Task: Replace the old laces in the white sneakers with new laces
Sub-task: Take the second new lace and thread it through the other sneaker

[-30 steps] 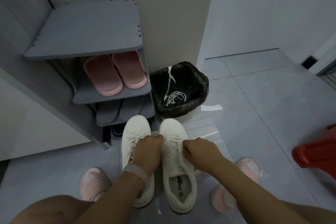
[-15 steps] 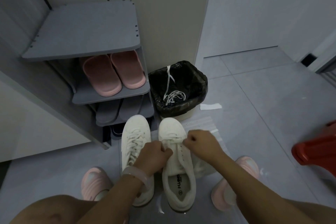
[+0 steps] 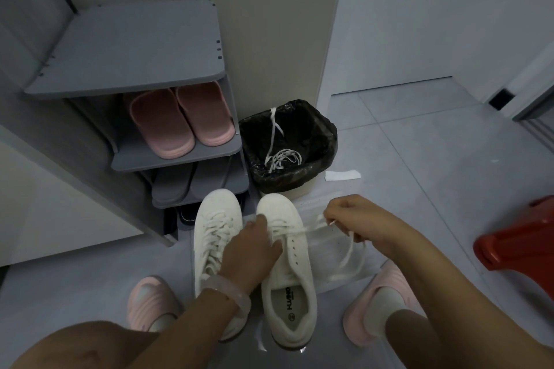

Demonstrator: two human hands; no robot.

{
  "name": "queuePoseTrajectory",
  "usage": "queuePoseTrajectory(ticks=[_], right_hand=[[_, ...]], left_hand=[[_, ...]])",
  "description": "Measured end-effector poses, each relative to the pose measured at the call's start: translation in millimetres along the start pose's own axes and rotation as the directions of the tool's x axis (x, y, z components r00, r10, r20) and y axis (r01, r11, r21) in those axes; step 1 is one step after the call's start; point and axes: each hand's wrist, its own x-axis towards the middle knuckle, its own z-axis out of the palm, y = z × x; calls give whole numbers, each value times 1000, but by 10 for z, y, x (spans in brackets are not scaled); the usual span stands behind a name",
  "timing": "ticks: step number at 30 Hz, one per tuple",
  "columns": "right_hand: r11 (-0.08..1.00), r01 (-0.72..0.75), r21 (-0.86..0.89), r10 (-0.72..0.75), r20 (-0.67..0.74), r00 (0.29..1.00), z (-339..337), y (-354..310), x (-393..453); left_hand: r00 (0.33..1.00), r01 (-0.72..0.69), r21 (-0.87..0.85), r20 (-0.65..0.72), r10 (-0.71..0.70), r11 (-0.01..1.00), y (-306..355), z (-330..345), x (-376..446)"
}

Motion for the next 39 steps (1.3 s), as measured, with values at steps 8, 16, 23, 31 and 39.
queuePoseTrajectory(ticks=[8,16,23,31,39], right_hand=[[996,71,51,-74,53,996,-166,-24,-35],[992,48,-116,-64,-142,988,-159,91,90],[970,9,-241,-54,-181,982,-30,236,190],[978,92,185,-96,14,995,370,220,201],[896,35,442,-66,55,996,553,226,188]], left_hand=[[918,-328,168,290,272,929,196,32,299],[883,-383,361,414,222,850,279,130,228],[973,-105,117,217,78,988,209,-66,233],[963,-211,134,199,182,968,62,-115,104],[971,-167,41,182,157,985,5,0,93]])
